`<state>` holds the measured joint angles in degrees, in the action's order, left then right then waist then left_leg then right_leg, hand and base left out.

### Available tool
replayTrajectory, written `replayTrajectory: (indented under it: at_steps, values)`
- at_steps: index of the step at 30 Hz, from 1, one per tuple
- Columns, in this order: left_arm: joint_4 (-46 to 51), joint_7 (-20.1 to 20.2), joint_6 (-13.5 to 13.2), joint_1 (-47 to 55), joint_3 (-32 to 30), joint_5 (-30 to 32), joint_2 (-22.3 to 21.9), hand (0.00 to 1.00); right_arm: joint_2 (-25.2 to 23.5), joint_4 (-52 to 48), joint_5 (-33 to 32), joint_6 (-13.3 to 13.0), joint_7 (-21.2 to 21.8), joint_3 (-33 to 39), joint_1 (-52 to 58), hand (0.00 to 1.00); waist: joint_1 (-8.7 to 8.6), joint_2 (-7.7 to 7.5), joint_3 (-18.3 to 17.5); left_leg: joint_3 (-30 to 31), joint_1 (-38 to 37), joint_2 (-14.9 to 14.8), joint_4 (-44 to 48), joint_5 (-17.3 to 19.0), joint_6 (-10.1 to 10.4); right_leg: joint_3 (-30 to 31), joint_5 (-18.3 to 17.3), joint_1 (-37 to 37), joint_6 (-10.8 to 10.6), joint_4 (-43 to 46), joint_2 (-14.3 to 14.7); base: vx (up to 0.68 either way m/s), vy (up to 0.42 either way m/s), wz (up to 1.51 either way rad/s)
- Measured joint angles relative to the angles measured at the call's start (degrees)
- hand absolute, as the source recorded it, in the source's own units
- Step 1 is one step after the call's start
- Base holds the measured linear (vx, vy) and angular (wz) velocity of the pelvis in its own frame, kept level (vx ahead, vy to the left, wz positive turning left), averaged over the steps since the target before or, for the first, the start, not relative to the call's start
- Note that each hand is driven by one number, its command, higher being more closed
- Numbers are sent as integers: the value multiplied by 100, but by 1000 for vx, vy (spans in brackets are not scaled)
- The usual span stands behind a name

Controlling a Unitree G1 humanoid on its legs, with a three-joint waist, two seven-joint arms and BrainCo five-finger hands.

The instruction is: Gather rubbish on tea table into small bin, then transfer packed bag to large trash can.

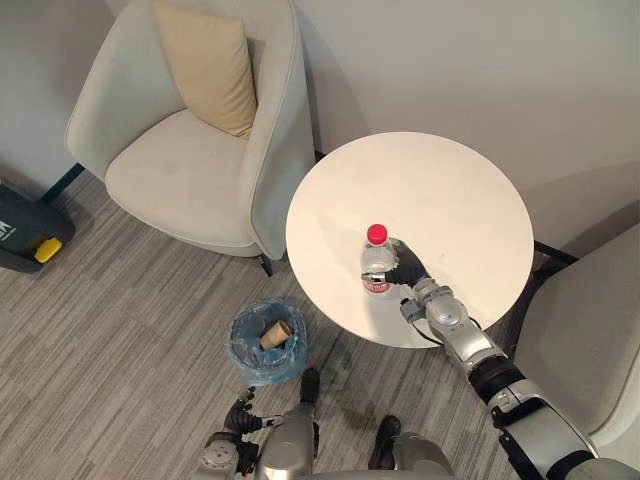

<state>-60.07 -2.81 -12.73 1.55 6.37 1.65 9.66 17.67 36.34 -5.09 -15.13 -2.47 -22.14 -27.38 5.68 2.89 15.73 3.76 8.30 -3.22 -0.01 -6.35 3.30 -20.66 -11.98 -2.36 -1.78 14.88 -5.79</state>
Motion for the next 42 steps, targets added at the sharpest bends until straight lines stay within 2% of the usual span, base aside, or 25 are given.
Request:
replayTrajectory:
  at_steps: [10, 19, 24, 26, 32, 42]
  values:
    - [2, -63, 5, -43, -28, -2, 3, 0, -134, -11, -8, 4, 17, -40, 32, 100, -10, -12, 29, 9, 14, 24, -2, 0, 0, 5, -8, -14, -12, 9, -26, -10, -8, 1]
    - [0, -107, 58, -27, -51, 3, -2, 0, -39, -1907, 47, -8, 125, 105, 1290, 100, -39, -20, 28, -106, -187, 15, -74, 0, 0, 179, -7, 75, -14, 31, -30, -17, -15, -6]
    - [-21, -106, 102, 59, -238, 8, 9, 0, -41, -3002, 125, -55, 178, 220, 2107, 100, -184, -146, -51, -274, -392, -1, -213, -11, 13, 360, -11, 113, -25, 53, -33, -29, -18, -17]
    - [-22, -105, 105, 103, -239, 14, 26, 0, -46, -3337, 153, -131, 264, 335, 2525, 100, -193, -203, -159, -378, -474, -11, -281, -11, 13, 454, -9, 111, -28, 49, -30, 1, -24, -26]
    - [-75, -100, 105, 195, -240, 25, 34, 0, -52, -3823, 383, -168, 298, 436, 3071, 100, -270, -259, -434, -590, -653, -25, -411, -11, 12, 673, 21, 136, -63, -10, -13, 10, -16, -18]
    - [-255, -86, 103, 244, -199, 71, 69, 0, -57, -4242, 1056, -226, 386, 419, 3645, 100, -450, -306, -589, -1041, -1014, -84, -519, -2, 10, 1164, 161, 194, -97, -93, 66, -29, 1, -25]
